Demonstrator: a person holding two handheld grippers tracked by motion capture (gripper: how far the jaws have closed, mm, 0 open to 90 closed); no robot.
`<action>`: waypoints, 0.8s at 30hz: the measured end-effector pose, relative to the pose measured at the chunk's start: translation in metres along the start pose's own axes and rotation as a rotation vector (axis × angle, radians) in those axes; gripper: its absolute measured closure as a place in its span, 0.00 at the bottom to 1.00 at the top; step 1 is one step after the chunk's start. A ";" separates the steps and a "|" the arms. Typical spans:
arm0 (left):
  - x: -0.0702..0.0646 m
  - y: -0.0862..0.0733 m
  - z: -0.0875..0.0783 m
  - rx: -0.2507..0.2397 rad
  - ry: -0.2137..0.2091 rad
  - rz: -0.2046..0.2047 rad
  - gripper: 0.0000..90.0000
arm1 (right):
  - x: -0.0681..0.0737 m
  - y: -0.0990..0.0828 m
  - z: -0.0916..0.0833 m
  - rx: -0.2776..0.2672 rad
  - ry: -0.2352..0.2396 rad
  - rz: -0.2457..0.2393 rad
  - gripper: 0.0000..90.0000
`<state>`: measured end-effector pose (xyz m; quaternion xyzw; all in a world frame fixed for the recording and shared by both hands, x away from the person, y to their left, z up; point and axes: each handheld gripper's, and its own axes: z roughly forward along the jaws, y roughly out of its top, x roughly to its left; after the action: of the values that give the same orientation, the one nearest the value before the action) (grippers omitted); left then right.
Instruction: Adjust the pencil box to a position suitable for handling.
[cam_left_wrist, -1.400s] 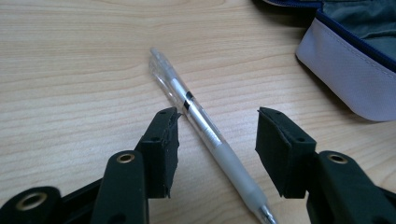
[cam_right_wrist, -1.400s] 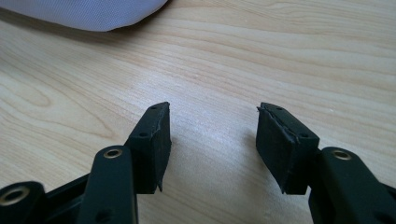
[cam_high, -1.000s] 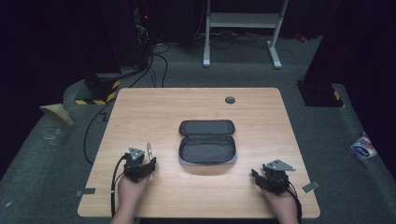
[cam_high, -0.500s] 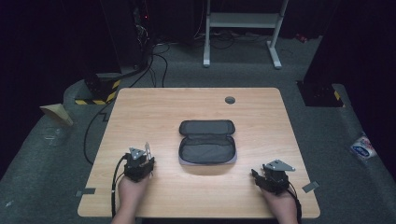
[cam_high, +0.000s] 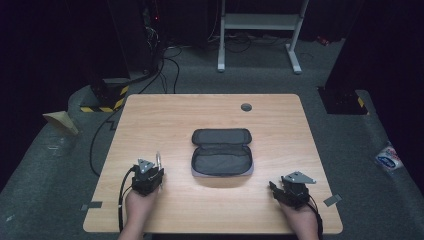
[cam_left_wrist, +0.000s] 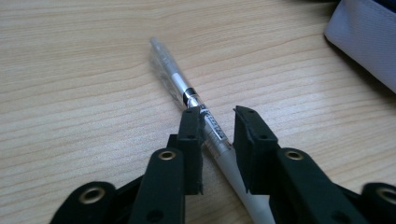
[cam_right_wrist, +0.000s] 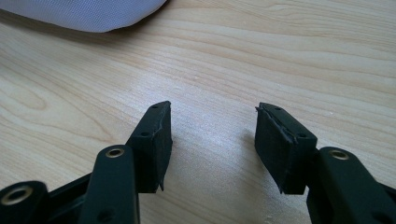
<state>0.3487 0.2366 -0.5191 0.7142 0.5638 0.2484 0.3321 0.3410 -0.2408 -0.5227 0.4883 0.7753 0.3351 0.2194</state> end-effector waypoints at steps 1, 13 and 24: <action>0.000 0.000 -0.001 0.003 -0.005 0.003 0.84 | 0.000 0.000 0.000 0.000 0.000 0.000 0.51; 0.004 0.001 0.006 0.025 0.011 0.013 0.72 | 0.000 0.000 0.000 0.000 0.000 0.000 0.51; -0.003 0.003 0.004 0.044 -0.054 0.057 0.87 | 0.000 0.000 0.000 -0.001 -0.001 -0.001 0.51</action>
<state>0.3525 0.2320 -0.5194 0.7436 0.5394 0.2258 0.3241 0.3410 -0.2408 -0.5227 0.4878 0.7755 0.3350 0.2202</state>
